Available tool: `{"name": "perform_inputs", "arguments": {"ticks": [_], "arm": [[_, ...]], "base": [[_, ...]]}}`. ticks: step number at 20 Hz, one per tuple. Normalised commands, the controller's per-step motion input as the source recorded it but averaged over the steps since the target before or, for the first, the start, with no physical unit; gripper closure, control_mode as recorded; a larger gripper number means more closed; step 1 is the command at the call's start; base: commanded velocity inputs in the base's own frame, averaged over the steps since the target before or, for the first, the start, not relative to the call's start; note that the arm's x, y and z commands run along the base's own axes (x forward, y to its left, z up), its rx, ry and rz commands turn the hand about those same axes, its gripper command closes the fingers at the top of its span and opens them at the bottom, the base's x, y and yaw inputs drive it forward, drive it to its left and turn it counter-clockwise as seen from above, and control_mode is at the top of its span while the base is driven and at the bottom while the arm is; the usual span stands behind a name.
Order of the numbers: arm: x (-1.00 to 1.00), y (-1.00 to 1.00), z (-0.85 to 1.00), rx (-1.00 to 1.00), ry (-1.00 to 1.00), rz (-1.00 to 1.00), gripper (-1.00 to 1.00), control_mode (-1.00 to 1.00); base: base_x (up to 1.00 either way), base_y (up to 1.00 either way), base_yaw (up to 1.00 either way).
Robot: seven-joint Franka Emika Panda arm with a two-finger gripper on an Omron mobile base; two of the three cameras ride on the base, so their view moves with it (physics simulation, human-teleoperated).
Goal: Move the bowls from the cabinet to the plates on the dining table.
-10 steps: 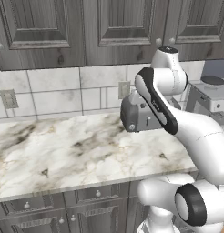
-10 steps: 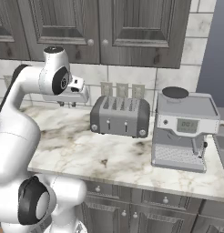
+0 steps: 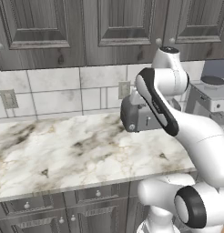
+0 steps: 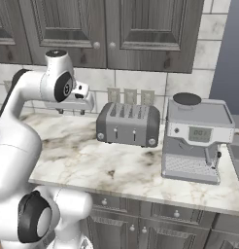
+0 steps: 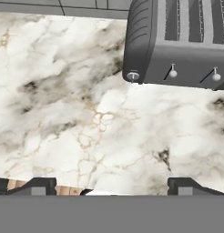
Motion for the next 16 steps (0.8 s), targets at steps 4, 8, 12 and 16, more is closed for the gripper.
{"name": "perform_inputs", "arguments": {"ticks": [4,8,12,16], "arm": [[-0.31,0.00,0.00,0.00,-0.12,0.00,-1.00,-1.00],[-0.65,0.00,0.00,0.00,-0.25,0.00,-1.00,-1.00],[-0.59,0.00,0.01,0.04,-0.27,0.00,-1.00,-1.00],[-0.27,-0.04,0.00,0.12,-0.18,0.00,-1.00,-1.00]], "base": [[0.00,0.00,0.00],[0.00,0.00,0.00],[0.00,0.00,0.00],[0.00,0.00,0.00]]}}
